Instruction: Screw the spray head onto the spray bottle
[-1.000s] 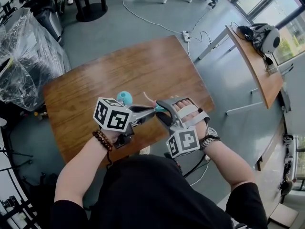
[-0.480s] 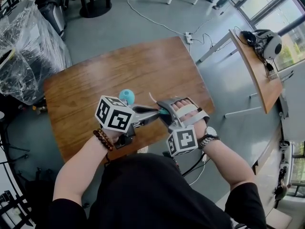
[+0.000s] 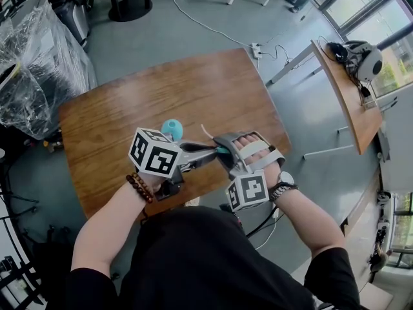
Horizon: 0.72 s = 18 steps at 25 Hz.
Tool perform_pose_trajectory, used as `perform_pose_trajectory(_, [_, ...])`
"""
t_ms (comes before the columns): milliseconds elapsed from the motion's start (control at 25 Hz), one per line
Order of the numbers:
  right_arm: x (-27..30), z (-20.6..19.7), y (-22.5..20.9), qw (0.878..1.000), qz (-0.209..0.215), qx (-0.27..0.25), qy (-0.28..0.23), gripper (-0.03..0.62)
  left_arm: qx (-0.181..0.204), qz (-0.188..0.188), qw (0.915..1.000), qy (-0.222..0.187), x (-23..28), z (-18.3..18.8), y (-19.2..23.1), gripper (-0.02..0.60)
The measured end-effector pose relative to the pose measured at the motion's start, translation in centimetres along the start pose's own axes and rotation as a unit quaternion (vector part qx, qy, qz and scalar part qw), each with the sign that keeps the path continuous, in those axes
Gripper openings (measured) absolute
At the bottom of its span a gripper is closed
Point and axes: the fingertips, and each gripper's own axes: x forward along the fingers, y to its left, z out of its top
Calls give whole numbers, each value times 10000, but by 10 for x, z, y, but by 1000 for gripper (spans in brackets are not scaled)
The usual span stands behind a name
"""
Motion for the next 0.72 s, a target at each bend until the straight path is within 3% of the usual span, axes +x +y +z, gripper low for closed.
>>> perform_pose_trajectory(120, [2,0,3,10000,48,-8,-3,127,-33,-16,10000,-69,0,0,0,33])
perform_pose_trajectory(280, [5,-2,6,9999,163,-29,32,127,-32,-15,10000,-86,-2,1,0,125])
perform_pose_trajectory(480, [7,-7,8,9995,292,89,48,127,20,116,9998,-159,-10,0,6,154])
perform_pose_trajectory(600, [7,-9,8,9992,358,170,18,127,337,458,9983,-76,-23,-6,14,161])
perform_pose_trajectory(720, [7,-10,5,9985,431,331,23,127,843,1024,9909,212,-39,-18,32,161])
